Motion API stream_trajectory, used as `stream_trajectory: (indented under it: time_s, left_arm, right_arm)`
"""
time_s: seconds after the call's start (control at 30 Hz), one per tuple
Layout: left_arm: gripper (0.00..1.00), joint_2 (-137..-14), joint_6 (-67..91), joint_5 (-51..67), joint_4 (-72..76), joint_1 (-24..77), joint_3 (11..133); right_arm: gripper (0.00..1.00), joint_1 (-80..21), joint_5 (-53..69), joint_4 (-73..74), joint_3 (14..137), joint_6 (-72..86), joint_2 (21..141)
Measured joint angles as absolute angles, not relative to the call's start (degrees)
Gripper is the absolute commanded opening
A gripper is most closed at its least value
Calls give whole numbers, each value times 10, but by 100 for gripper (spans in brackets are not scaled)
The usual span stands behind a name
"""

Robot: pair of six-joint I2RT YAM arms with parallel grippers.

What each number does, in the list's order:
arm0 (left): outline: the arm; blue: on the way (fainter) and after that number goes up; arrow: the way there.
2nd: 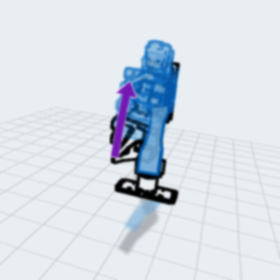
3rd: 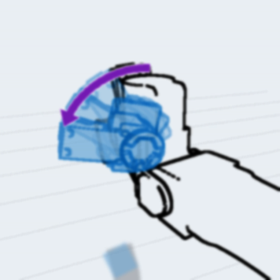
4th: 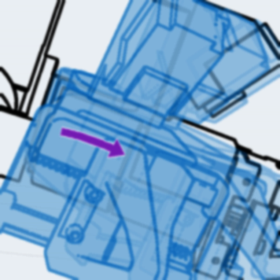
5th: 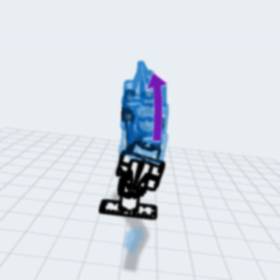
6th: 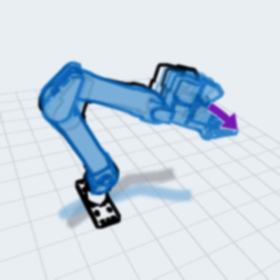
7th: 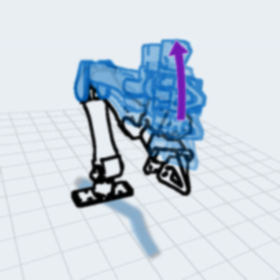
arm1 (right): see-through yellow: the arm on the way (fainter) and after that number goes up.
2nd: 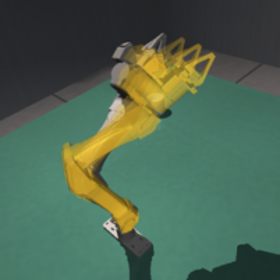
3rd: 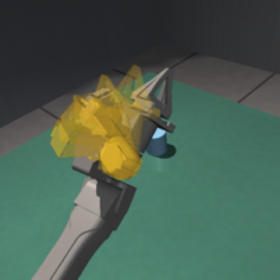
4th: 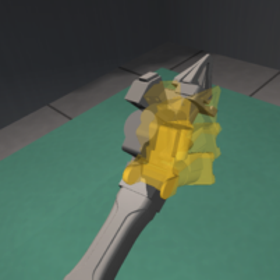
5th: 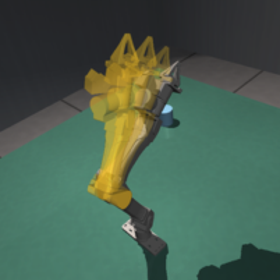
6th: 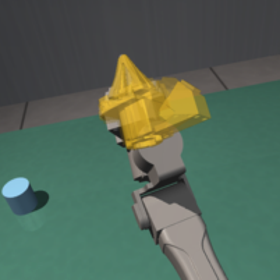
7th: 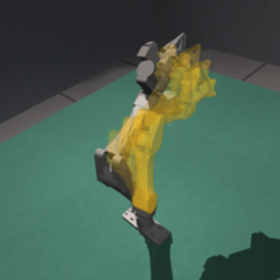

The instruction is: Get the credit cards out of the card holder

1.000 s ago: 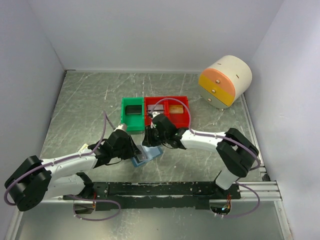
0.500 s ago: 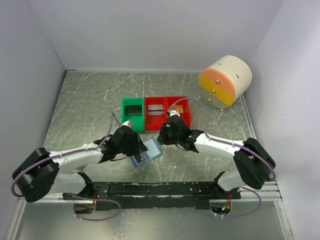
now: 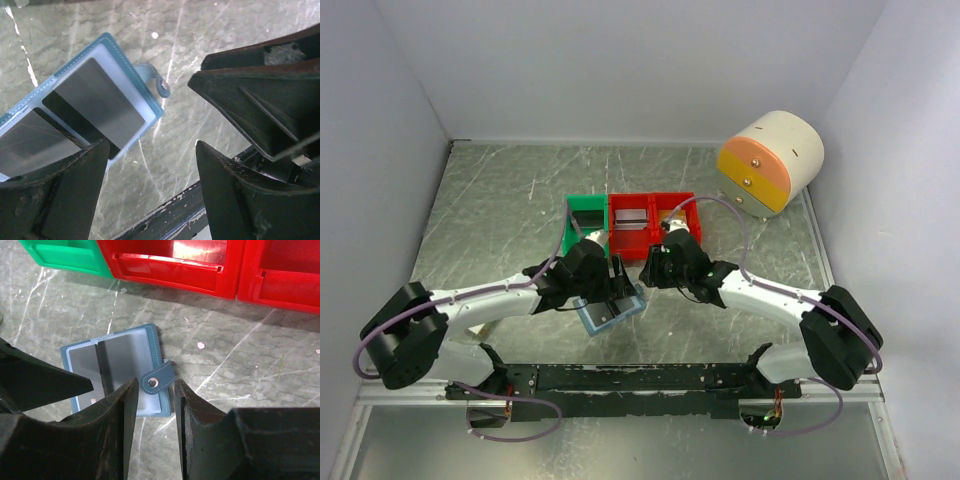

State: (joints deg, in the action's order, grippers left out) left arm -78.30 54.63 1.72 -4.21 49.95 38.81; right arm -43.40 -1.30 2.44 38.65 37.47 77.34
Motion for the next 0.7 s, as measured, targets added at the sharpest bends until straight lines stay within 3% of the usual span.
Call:
stream_trajectory:
  time_s: [0.27, 0.4, 0.7]
  left_arm:
    - [80, -725, 549, -3, -58, 503, 371]
    - [75, -716, 560, -14, -66, 503, 347]
    - [72, -748, 592, -11, -29, 503, 324]
  right_arm:
    - [36, -432, 29, 9, 384, 368, 771]
    - [35, -431, 80, -18, 384, 359, 801]
    - [28, -431, 161, -60, 386, 351, 884]
